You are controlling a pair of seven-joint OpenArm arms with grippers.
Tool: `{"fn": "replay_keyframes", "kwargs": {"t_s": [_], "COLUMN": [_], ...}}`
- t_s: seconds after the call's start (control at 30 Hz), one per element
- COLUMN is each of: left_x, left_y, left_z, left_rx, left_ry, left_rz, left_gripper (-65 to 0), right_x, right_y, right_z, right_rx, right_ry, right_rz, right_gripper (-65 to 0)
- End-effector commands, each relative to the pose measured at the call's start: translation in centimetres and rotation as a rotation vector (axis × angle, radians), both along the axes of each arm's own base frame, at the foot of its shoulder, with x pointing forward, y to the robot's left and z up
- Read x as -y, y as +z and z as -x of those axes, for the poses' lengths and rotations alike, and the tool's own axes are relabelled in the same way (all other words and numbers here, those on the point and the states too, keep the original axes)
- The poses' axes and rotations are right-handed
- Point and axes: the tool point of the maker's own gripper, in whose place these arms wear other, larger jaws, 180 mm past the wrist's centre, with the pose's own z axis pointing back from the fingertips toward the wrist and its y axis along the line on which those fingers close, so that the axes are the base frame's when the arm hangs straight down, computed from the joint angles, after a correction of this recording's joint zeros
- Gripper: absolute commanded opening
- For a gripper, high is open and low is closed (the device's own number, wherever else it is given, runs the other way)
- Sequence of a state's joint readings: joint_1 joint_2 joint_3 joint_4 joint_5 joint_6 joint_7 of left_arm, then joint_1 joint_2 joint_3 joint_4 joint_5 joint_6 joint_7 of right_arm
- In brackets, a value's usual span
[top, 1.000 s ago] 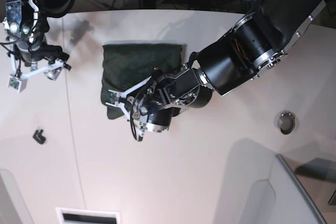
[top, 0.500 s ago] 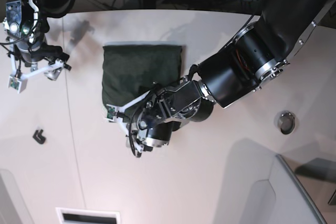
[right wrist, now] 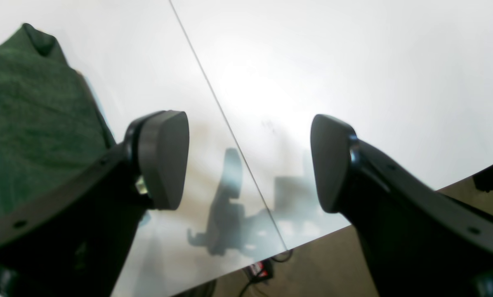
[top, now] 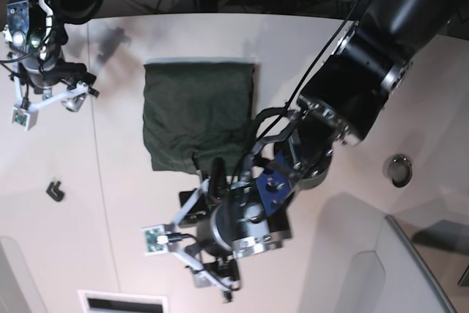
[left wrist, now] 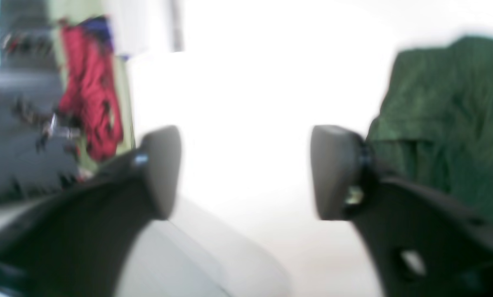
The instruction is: Layout the t-shirt on the table in an organized manner, then fold the t-shirt properly
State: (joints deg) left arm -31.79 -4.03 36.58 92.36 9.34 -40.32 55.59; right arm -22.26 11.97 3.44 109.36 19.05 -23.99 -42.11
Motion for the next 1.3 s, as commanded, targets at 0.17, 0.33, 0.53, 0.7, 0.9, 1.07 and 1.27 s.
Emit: {"fn": "replay_keyframes", "kwargs": {"t_s": [0.17, 0.33, 0.53, 0.7, 0.9, 1.07, 1.27], "left_x": [-10.0, -17.0, -23.2, -26.5, -25.8, -26.3, -28.1], "left_y": [-3.1, -7.7, -10.4, -11.3, -13.7, -15.7, -18.6], "left_z": [3.2, 8.7, 16.4, 21.6, 28.0, 33.7, 40.1], "left_rx": [-0.065, -0.083, -0.16, -0.215, -0.346, -0.431, -0.488], "left_ry": [0.262, 0.375, 0.531, 0.661, 0.689, 0.809, 0.988], "left_rz": [0.154, 0.218, 0.393, 0.452, 0.471, 0.535, 0.624], "left_gripper": [-65.0, -65.0, -65.0, -65.0, -65.0, -65.0, -65.0], "right_x": [0.6, 1.0, 5.9, 9.1, 11.2, 12.1, 15.2], "right_y": [2.6, 2.8, 4.5, 4.8, 2.6, 0.4, -5.4], "right_z": [-3.7, -4.3, -2.2, 2.1, 7.6, 14.5, 21.8], "right_rx": [0.184, 0.213, 0.225, 0.176, 0.014, -0.183, -0.518], "right_ry": [0.259, 0.417, 0.415, 0.386, 0.393, 0.431, 0.426], "right_rz": [0.142, 0.178, 0.217, 0.246, 0.246, 0.218, 0.108], "right_gripper": [-62.9, -64.8, -64.7, -64.7, -64.7, -64.8, -64.8]}}
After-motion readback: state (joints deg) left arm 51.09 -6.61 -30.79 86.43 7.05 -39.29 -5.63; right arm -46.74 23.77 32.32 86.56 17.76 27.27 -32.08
